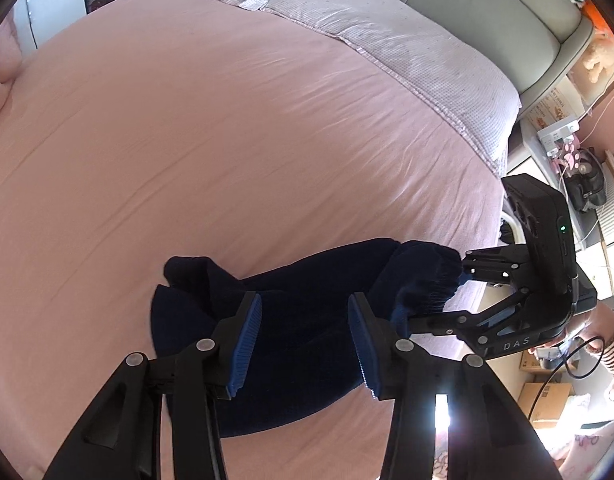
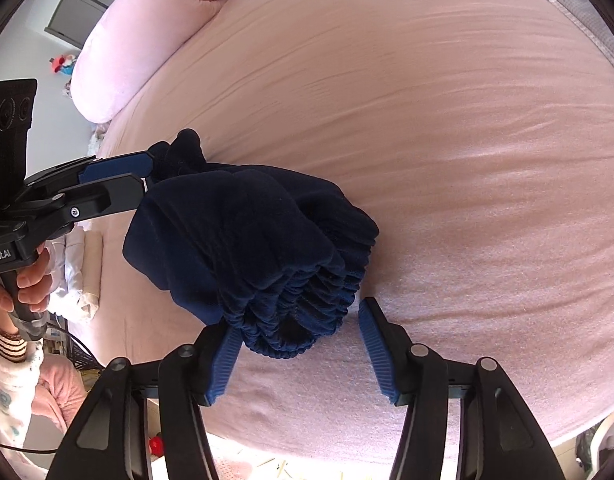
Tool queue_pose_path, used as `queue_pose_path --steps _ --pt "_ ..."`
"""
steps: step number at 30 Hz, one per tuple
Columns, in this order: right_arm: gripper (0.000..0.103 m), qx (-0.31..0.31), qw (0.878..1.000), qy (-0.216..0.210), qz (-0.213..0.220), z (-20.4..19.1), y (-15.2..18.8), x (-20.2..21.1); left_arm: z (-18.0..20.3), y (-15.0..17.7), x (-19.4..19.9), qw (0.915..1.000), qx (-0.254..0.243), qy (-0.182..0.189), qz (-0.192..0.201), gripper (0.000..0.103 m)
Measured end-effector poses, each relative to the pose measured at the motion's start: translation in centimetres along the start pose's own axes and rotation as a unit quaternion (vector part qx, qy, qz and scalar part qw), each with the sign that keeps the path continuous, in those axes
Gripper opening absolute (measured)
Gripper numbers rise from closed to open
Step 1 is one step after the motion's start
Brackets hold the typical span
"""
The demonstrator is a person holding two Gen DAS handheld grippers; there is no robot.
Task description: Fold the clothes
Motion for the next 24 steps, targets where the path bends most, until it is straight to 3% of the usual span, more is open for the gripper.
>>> queue_pose_path --steps 2,6,8,10,14,17,21,24 --pt "0.056 0.014 1.000 0.010 -0.001 -0.3 -0.2 0.0 -0.5 -0.7 1.1 0.9996 -0.017 -0.024 0.001 0.042" --pt "0.057 0.072 0.996 0.044 -0.003 -1.5 -0.5 0.9 -0.5 -1.6 3.0 0.9968 -0.070 -0.037 -0.012 0.042" --pt "0.058 0.102 0.993 0.064 -0.005 -2.0 -0.4 1.6 0.1 -1.6 3.4 0.9925 -0.113 -0.034 -0.030 0.050" --pt "0.058 0.127 0.989 0.080 -0.006 -2.3 -0.2 2.4 1.0 -0.8 3.1 0.9837 -0.170 -0.037 -0.045 0.055" --pt "0.058 0.162 0.981 0.103 -0.004 -2.9 -0.4 3.4 2.6 1.8 1.0 0.9617 -0.265 -0.028 -0.062 0.056" --pt "0.058 0.163 0.981 0.102 0.020 -3.5 -2.0 2.6 2.8 2.9 -1.5 0.9526 -0.292 -0.039 -0.078 0.056" --pt "0.058 0.157 0.983 0.063 0.069 -4.1 -2.9 3.5 2.9 3.8 -3.5 0.9467 -0.307 -0.036 -0.089 0.056" --pt "0.058 0.176 0.979 0.078 0.070 -4.4 -3.4 2.8 3.3 4.1 -4.1 0.9424 -0.321 -0.033 -0.087 0.055"
Point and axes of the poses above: each gripper's, at about its wrist camera, not at the fingertips, and x roughly against the way its jaws point, z to its right, y to its underside, the point moved 6 cm from there along -x, roughly the way its jaws point, and after that the axes turned 15 degrees about x, right-handed, at the moved point
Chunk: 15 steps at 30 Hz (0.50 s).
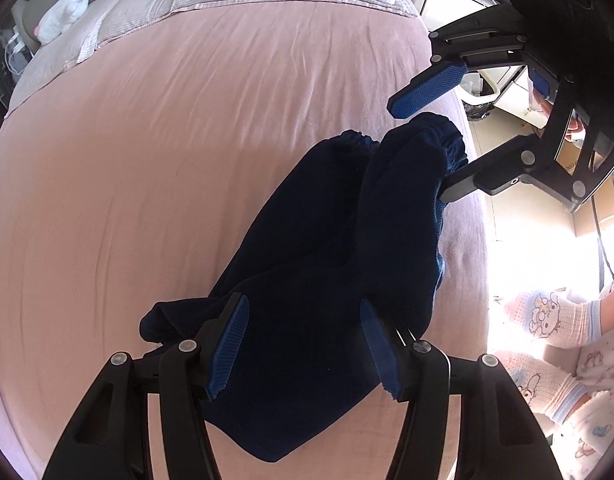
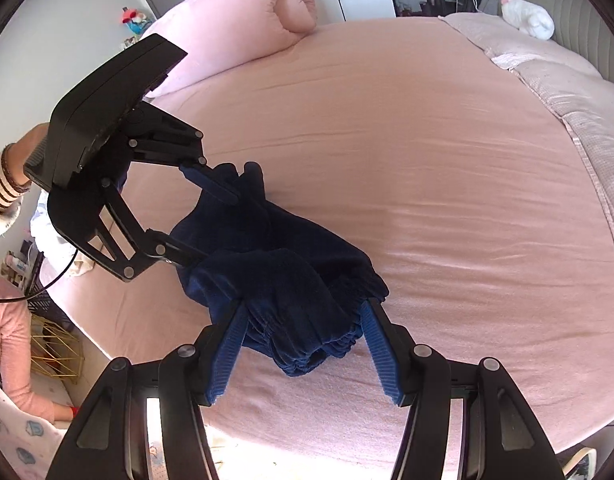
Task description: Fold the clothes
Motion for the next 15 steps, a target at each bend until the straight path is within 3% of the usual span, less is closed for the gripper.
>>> queue_pose_path --steps 6,15 --pt "0.058 0.025 1.000 -0.016 -0.003 -1.0 0.1 -1.8 0.7 0.3 -0.9 0.9995 -0.029 -0.012 0.003 0.055" --pt "0.040 0.042 0.999 -0.025 -0.008 -1.8 0.3 -2.1 1.2 0.9 -2.6 0.9995 -0.028 -0.017 0.005 0.055"
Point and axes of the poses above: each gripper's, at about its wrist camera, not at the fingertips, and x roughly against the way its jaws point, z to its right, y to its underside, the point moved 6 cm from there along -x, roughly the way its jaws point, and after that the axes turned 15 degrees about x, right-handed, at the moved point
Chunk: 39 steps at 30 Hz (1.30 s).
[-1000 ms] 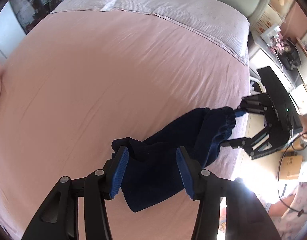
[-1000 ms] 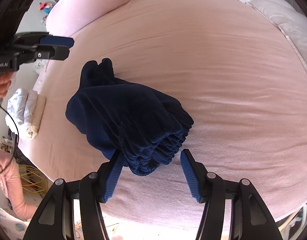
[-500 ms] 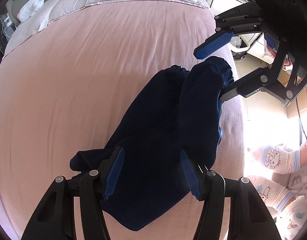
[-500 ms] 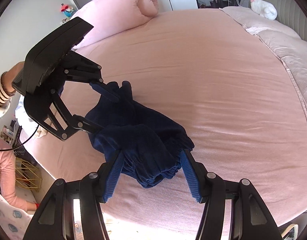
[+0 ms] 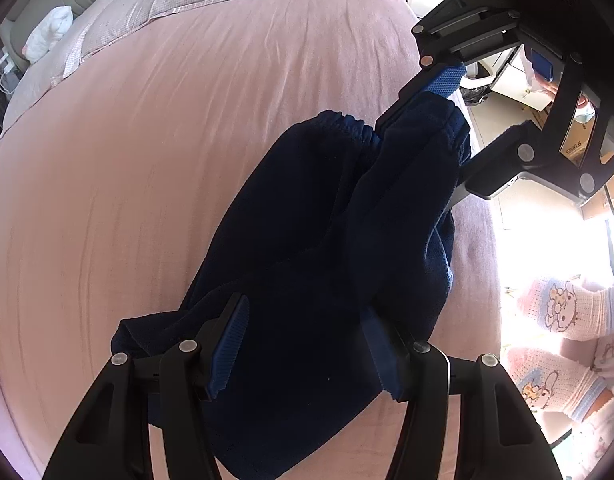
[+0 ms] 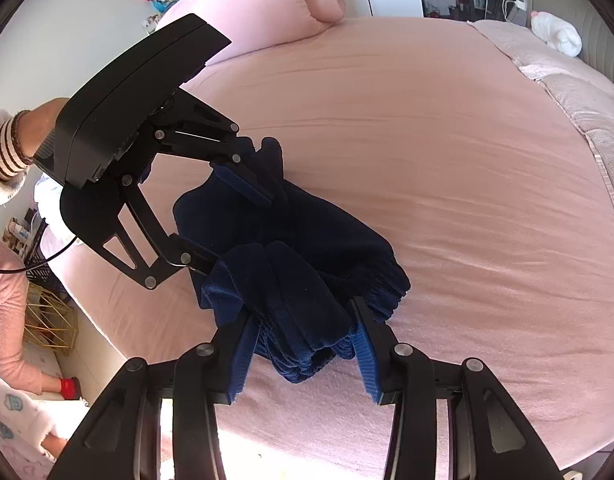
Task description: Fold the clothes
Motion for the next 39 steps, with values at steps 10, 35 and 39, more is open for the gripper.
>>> queue_pose_path --steps 10,35,39 --pt "0.029 -0.032 0.999 -0.003 -0.001 0.7 -0.2 -0.5 0.7 0.8 -0.6 0.9997 0.025 -0.003 0.001 0.011" --pt "0.027 -0.031 0.999 0.039 -0.009 0.8 -1.5 1.3 -7.2 1.7 1.9 0.9879 0.154 0.008 0.021 0.005" --pt "0.027 -0.036 0.999 0.034 -0.016 0.9 -1.3 0.7 -9.0 0.9 2.5 0.9899 0.138 -0.010 0.027 0.005"
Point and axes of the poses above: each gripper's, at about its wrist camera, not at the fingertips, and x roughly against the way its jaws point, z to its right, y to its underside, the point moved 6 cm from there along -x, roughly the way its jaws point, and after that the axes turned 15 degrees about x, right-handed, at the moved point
